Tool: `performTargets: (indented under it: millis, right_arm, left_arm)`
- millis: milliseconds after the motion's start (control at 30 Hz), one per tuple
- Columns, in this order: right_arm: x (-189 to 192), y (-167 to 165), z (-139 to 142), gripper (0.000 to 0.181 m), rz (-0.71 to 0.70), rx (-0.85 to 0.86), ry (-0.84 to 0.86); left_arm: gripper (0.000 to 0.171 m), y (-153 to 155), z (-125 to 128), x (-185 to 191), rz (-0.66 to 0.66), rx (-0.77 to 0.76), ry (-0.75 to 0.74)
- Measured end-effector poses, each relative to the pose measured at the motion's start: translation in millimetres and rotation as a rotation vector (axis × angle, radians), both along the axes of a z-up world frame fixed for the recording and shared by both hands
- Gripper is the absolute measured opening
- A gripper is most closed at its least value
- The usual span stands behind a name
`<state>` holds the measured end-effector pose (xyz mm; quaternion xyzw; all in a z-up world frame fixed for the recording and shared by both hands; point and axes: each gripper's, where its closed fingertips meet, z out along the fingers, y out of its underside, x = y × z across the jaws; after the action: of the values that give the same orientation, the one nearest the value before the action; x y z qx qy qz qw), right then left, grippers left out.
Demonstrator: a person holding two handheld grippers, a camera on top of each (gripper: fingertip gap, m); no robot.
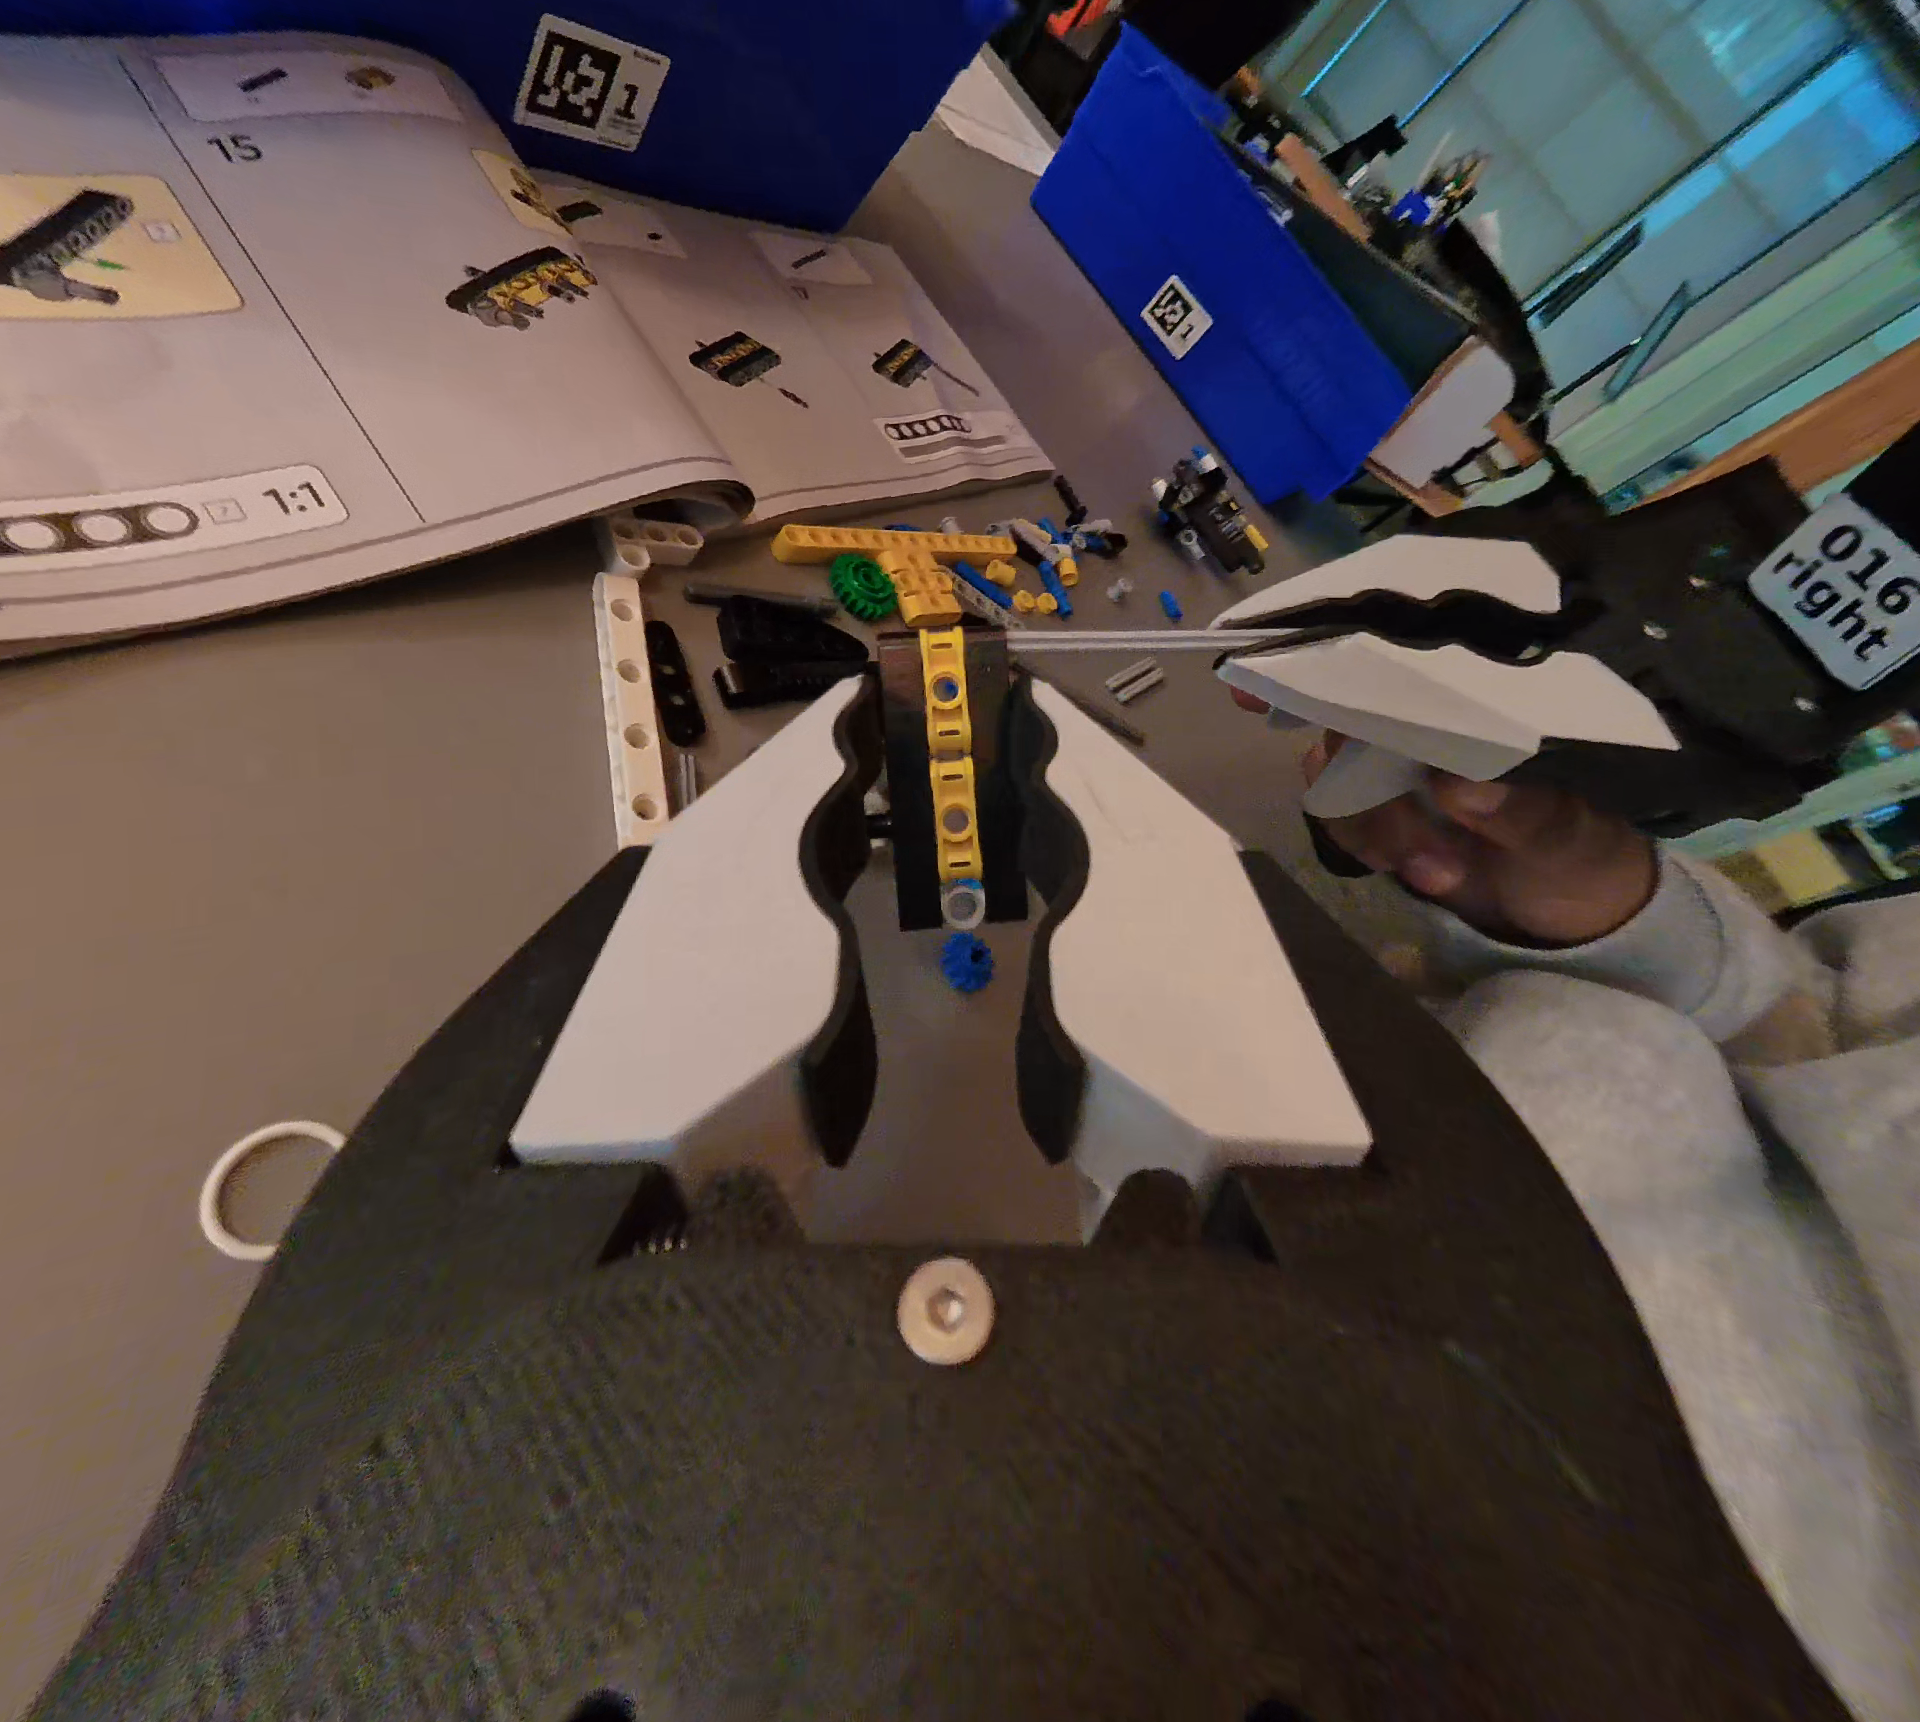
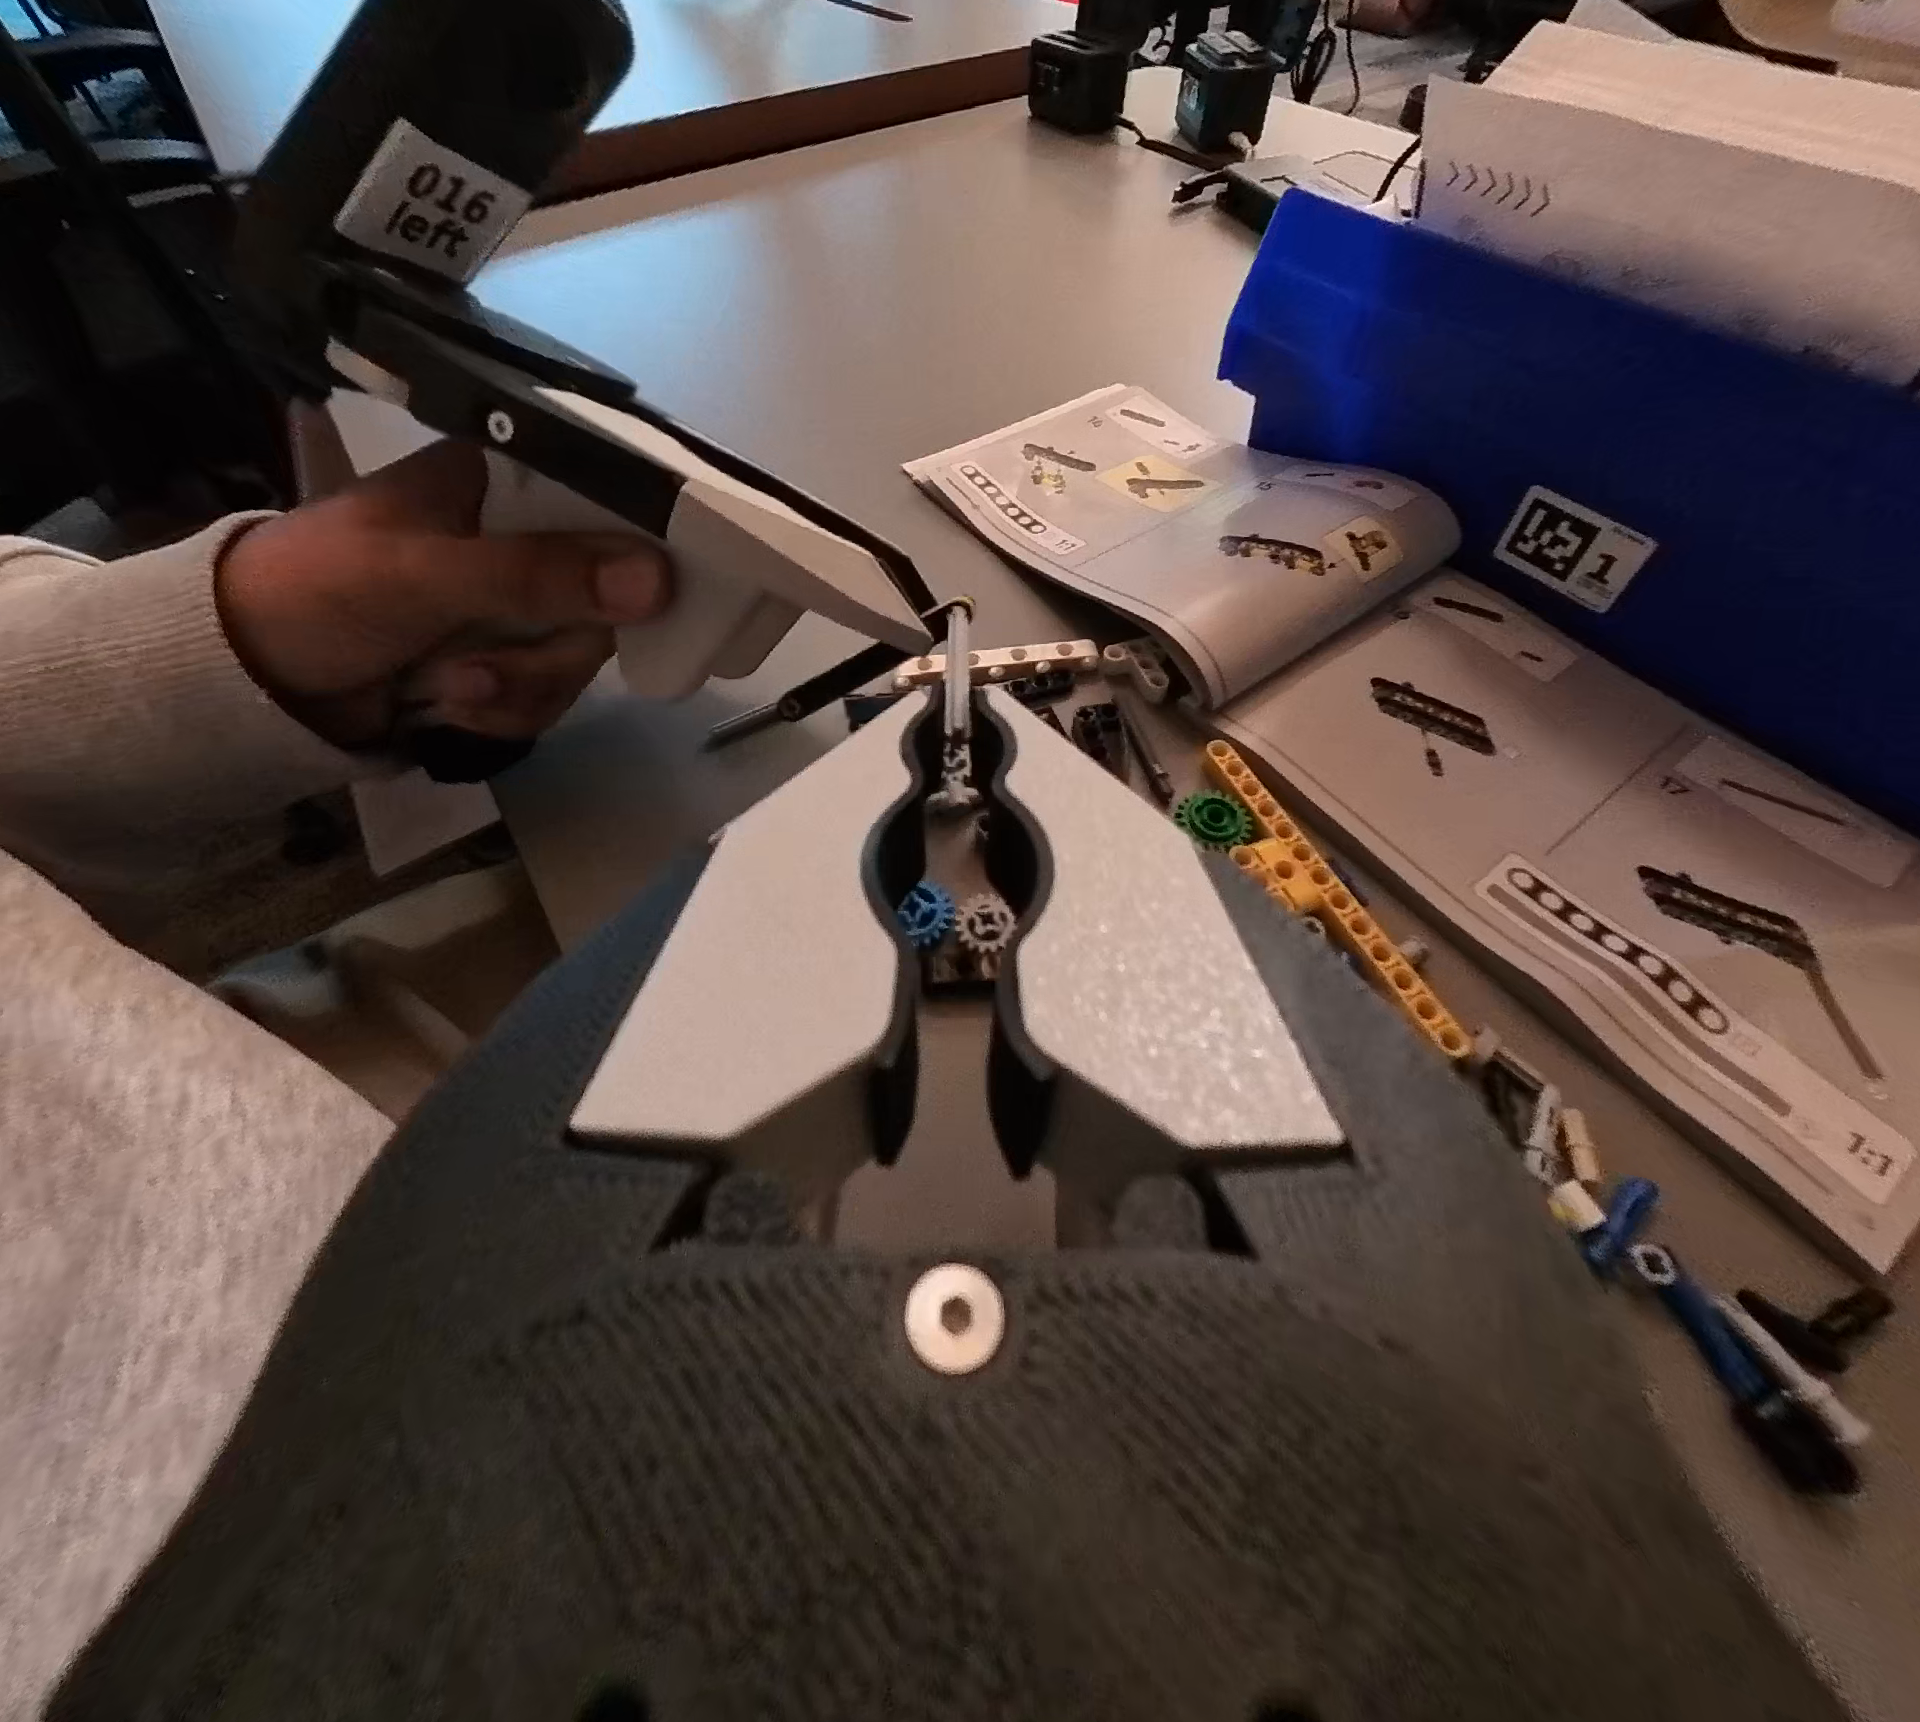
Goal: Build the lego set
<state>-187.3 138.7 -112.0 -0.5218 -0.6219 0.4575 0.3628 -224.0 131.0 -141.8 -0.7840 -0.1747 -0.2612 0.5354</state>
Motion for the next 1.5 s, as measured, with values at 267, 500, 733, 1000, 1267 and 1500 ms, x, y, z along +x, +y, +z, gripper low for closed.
performTargets:
  millis: [267, 500, 733, 1000, 1267, 1500]
  right_arm:
    - [-4, 1, 6, 0.002, -0.042, -0.264, 0.025]
    - [-5, -1, 13, 0.003, -0.075, -0.496, 0.078]
    - [-3, -3, 12, 0.003, -0.086, -0.482, 0.086]
    - [-2, -4, 10, 0.003, -0.08, -0.46, 0.081]
    - [2, -3, 4, 0.002, -0.071, -0.389, 0.052]
    - [7, -3, -2, 0.002, -0.064, -0.321, 0.021]
  left_arm:
    - [0.023, -1, 12, -5, 0.094, 0.026, 0.193]
    - [0.023, -2, 28, -8, 0.189, 0.066, 0.344]
    - [0.023, -2, 30, -3, 0.199, 0.068, 0.392]
    - [0.023, -2, 29, 1, 0.185, 0.069, 0.4]
    - [0.023, -2, 23, 6, 0.153, 0.043, 0.454]
    - [0.023, -1, 17, 13, 0.111, 0.02, 0.508]
